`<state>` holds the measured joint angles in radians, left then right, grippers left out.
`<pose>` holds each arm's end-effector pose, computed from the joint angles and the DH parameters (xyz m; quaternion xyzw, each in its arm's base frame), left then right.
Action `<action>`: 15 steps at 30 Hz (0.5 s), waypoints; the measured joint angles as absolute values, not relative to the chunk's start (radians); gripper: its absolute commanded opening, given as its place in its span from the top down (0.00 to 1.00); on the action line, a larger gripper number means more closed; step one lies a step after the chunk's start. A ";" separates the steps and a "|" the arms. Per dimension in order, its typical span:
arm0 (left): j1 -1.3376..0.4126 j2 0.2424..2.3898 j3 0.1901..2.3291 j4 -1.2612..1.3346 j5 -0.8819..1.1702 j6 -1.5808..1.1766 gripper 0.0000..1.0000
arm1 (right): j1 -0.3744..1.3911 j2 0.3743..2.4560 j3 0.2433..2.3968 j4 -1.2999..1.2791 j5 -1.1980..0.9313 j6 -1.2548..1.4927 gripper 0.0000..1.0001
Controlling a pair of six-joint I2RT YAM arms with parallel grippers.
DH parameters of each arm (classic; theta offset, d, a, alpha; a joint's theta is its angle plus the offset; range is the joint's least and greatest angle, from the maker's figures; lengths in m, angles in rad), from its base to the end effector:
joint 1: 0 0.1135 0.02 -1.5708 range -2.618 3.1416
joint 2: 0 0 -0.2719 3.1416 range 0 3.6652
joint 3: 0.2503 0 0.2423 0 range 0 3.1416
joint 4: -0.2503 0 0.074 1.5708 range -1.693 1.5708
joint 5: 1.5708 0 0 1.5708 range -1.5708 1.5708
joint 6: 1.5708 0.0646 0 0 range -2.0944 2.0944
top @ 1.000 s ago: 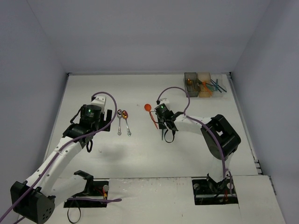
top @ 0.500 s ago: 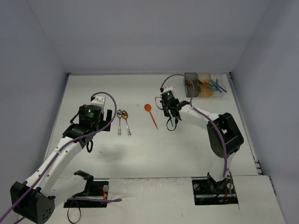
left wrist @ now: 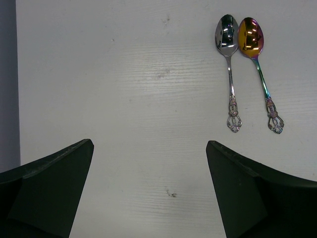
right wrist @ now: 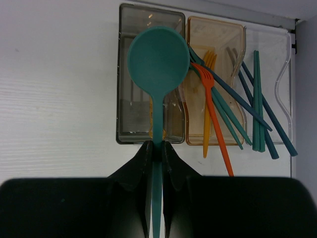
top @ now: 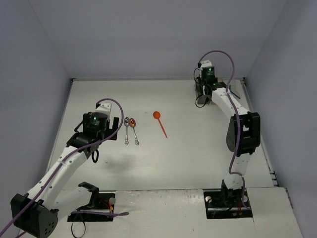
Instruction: Sort the eating utensils into containers
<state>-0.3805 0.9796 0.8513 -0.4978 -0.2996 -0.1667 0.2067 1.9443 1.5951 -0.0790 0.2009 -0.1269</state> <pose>0.2104 -0.0636 0.2892 0.0264 0.8827 0.0064 0.4691 0.4775 0.0870 0.2857 -0.0855 0.8343 -0.0628 0.5409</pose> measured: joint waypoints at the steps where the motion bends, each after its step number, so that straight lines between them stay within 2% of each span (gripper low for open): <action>1: -0.381 0.980 0.851 -0.498 -0.300 -0.167 0.02 | 0.196 1.968 1.613 -0.079 0.196 -0.134 1.00; 4: -0.381 0.985 0.851 -0.498 -0.300 -0.166 0.03 | 0.174 2.040 1.665 -0.104 0.176 -0.153 0.99; 7: -0.381 0.992 0.851 -0.498 -0.301 -0.166 0.03 | 0.156 2.140 1.751 -0.111 0.150 -0.162 0.94; 15: -0.381 1.018 0.851 -0.497 -0.297 -0.166 0.03 | 0.120 2.248 1.846 -0.139 0.123 -0.166 0.69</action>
<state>-0.3805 1.0185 0.8513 -0.4973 -0.2966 -0.1658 0.1199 2.2476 1.8459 -0.1385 0.1228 -0.1660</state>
